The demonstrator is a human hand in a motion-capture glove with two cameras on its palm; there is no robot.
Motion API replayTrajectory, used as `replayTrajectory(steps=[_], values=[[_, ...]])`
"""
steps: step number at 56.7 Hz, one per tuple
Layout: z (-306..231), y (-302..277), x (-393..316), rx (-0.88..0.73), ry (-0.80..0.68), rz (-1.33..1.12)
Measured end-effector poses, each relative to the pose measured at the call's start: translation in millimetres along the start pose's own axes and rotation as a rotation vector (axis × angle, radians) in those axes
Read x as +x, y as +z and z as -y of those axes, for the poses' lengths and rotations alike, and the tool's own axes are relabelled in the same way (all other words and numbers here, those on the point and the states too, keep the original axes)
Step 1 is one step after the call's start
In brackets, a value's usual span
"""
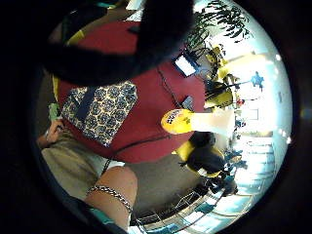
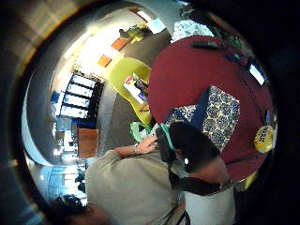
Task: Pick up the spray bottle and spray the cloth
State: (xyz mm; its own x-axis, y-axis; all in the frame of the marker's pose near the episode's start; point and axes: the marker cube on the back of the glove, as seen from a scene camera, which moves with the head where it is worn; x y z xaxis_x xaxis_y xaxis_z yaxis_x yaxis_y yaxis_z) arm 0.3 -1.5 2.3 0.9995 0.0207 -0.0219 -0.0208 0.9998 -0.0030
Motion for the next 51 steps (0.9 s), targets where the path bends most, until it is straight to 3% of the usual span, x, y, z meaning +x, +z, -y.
replayTrajectory(steps=[7, 13, 18, 23, 28, 33, 51], values=[[-5, 11, 2, -0.072, -0.117, -0.110], [-4, 16, -12, -0.098, -0.005, -0.053], [-7, 18, -6, -0.094, -0.108, -0.104], [-5, 20, -10, -0.081, 0.023, -0.063], [-12, 20, -4, -0.091, -0.121, -0.102], [-19, 19, -3, -0.087, 0.039, -0.067], [-66, 8, 62, 0.036, 0.171, -0.045]])
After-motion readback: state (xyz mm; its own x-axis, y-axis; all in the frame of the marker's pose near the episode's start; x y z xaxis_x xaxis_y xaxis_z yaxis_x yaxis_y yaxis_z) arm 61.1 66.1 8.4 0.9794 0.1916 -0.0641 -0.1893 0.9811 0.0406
